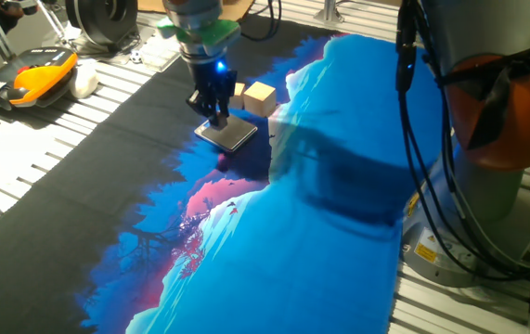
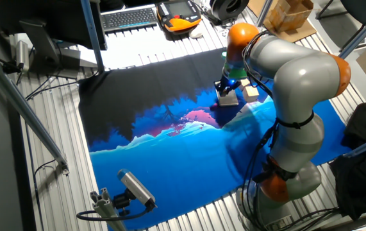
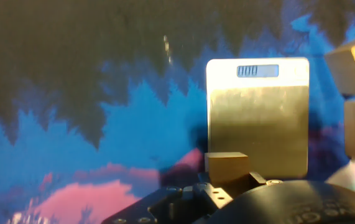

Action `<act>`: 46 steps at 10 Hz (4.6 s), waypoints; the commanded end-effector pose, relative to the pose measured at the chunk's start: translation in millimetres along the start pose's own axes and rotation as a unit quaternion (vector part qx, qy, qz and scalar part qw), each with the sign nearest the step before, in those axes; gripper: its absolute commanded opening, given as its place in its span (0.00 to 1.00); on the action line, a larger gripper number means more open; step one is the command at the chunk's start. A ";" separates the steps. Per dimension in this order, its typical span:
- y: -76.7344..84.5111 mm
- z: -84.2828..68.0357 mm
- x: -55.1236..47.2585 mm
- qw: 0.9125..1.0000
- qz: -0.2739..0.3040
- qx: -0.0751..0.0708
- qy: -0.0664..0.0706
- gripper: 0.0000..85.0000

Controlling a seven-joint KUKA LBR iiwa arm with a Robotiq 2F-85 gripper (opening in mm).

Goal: Remove the object from the scale

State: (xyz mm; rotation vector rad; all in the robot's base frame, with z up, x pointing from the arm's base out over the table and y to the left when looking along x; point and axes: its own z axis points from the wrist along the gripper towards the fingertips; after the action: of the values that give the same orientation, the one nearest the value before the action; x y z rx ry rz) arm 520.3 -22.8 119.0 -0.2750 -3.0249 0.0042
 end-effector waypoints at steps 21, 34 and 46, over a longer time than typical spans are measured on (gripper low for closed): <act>0.6 3.7 12.7 0.998 -0.011 0.042 0.042 0.00; -24.0 47.9 53.9 0.999 0.013 0.046 -0.004 0.40; -6.4 -5.7 39.9 0.999 0.009 -0.002 0.036 0.00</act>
State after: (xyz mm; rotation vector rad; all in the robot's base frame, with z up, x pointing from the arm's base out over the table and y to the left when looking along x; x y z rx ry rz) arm 481.0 -22.7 117.9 -0.2984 -2.9518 -0.0070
